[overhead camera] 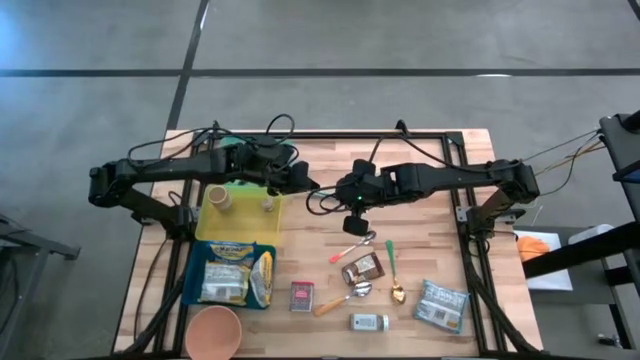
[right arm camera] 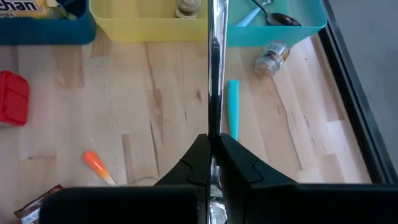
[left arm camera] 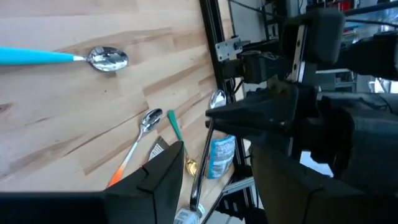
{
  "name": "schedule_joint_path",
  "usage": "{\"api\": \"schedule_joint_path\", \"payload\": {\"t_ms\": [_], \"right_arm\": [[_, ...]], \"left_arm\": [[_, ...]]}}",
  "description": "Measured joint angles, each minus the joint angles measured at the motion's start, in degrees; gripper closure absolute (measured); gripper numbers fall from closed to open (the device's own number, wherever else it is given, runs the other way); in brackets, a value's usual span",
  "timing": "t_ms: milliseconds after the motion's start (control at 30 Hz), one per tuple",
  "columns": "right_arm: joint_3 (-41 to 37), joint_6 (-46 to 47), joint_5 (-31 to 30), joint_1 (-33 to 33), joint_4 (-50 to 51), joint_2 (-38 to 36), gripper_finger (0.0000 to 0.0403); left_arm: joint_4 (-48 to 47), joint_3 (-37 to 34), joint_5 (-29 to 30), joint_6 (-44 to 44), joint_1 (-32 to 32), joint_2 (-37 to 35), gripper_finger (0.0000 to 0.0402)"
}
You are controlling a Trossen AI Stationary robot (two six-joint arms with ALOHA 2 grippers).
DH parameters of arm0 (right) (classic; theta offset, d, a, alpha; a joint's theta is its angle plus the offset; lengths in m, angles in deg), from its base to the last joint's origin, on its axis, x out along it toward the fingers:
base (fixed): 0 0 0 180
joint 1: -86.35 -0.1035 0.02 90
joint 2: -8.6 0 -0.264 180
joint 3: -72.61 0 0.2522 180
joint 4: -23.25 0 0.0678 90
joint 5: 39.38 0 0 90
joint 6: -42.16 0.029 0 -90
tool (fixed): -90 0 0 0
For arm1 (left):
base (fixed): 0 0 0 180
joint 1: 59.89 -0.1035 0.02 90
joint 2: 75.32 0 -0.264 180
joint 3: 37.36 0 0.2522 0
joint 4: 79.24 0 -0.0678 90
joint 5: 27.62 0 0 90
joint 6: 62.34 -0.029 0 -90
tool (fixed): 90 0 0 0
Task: Pick & Place Food Item
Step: Put the silver spoon into the green bin
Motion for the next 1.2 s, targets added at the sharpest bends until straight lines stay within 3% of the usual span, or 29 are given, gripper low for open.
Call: {"api": "schedule_joint_path", "payload": {"t_ms": [333,767,1033,1200], "right_arm": [[1.81,-1.70,-0.22,0.04,-0.96,0.00,0.0394],[2.14,-1.38,-0.04,-0.04,-1.21,0.04,0.0394],[2.36,-0.31,-0.19,-0.07,-1.06,0.04,0.0392],[2.43,2.42,-1.62,-0.09,-1.51,0.04,0.0344]], "left_arm": [[-0.11,0.00,-0.79,-1.43,0.00,0.00,0.0223],[1.99,0.00,-0.57,-5.92,0.00,0.00,0.0388],[2.42,0.00,-0.83,-7.84,-0.06,-0.02,0.0391],[1.26,0.02,-0.80,-8.56,-0.53,-0.98,0.0391]]}}
